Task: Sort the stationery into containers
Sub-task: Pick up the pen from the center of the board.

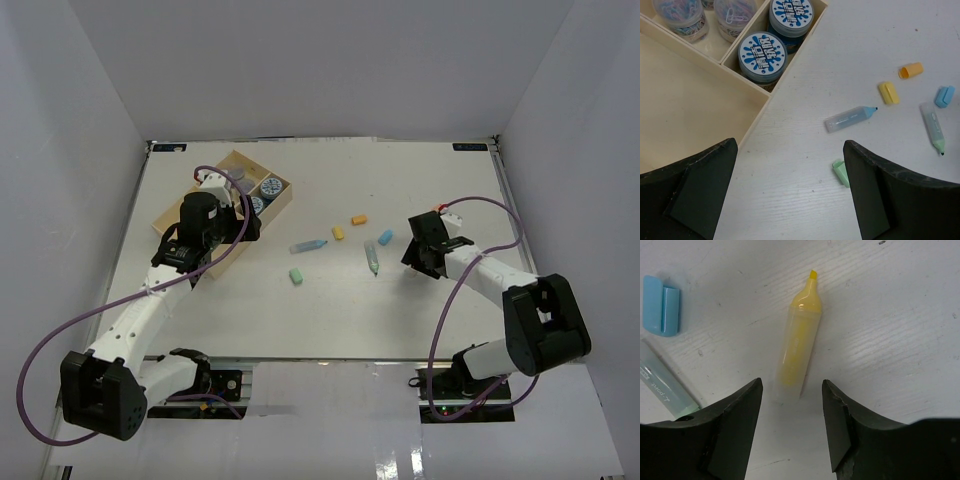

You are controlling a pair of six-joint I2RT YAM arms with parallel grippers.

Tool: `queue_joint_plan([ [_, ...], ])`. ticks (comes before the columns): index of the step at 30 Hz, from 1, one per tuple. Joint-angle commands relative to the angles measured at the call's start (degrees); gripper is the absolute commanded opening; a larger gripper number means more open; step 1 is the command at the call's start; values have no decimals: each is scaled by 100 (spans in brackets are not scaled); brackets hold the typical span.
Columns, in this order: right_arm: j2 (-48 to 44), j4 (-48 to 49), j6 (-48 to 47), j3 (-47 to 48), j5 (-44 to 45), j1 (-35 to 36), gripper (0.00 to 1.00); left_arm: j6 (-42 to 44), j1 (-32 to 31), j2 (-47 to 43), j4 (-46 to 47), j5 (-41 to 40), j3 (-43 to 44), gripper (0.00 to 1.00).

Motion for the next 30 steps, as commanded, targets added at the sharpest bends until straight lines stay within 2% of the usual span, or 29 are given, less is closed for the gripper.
queue_joint_plan([
  [1,72,-15,225,228,213,81,57,-33,39,-192,52,75,-68,98],
  [9,468,-112,313,263,196,248,55,-42,39,-201,52,75,-68,98],
  [30,679,-305,366,175,389,476,48,-42,30,-219,52,75,-77,98],
])
